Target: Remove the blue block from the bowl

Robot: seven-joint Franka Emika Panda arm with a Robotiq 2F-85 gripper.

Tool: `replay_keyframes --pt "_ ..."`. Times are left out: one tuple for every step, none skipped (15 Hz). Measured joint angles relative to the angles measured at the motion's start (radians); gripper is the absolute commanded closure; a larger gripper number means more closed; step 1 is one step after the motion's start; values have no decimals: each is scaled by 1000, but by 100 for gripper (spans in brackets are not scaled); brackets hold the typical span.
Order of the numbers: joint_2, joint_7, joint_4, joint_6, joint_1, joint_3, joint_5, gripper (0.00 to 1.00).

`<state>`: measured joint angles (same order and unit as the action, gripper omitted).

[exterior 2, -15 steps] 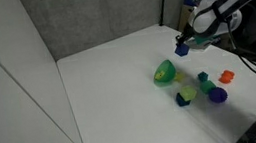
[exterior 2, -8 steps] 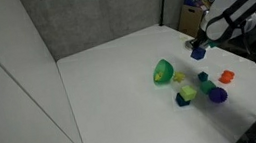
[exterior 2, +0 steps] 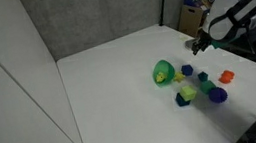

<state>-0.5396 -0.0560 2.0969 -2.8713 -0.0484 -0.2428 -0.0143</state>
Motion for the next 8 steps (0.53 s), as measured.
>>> replay_keyframes --pt "5 0 -1 28 0 5 0 1" --pt "13 0 -4 63 -1 13 -1 0" --pt "23 1 -6 106 0 25 -1 0" --pt "34 2 -9 148 1 39 -1 0" --pt "49 2 -14 195 1 54 -1 0" --pt "64 3 -19 238 1 69 -1 0" --pt "78 3 -23 279 1 83 -1 0" --pt "94 3 -29 323 1 96 -1 0"
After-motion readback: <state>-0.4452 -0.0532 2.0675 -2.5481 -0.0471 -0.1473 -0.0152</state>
